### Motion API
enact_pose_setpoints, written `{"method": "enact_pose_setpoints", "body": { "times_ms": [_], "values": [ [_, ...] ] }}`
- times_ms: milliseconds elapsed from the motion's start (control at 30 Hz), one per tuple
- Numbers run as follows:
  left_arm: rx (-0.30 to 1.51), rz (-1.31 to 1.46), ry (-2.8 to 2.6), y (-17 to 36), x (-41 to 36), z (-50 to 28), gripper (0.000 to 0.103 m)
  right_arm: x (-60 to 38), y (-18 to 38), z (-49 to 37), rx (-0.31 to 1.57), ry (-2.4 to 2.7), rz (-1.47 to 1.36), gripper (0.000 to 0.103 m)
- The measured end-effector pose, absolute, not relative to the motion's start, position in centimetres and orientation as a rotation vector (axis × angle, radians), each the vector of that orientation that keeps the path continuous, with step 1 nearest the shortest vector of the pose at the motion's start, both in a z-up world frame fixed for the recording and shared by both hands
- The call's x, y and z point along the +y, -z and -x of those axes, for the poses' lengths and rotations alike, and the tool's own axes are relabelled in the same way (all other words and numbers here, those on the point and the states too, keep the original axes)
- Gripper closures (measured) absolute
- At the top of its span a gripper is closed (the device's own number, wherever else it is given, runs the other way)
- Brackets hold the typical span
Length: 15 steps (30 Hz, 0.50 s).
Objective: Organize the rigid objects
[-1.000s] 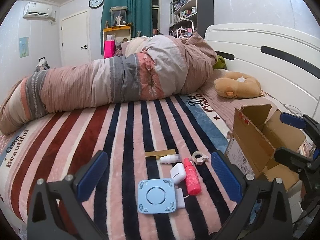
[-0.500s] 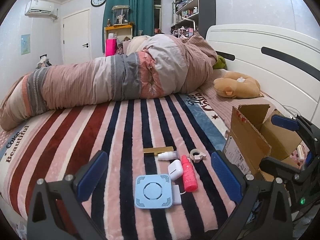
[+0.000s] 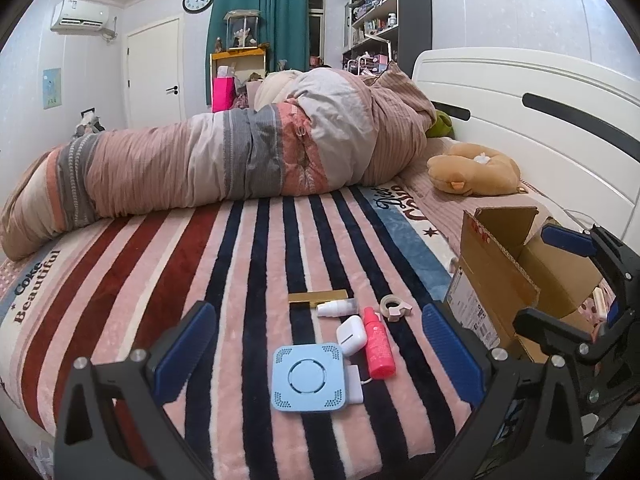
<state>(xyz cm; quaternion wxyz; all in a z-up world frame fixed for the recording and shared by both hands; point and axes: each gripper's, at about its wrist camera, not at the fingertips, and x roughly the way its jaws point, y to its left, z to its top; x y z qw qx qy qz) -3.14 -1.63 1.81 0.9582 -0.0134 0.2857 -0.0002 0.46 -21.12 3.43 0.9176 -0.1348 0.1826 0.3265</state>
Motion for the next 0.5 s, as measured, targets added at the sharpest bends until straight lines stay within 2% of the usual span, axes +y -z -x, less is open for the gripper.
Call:
{"method": "enact_pose_setpoints", "body": {
  "times_ms": [500],
  "values": [
    [0.571,0.047,0.025,-1.77,-1.34,3.20,0.000,-21.83,-4.14,-0.47,0.404,-0.679,0.249,0.000]
  ]
}}
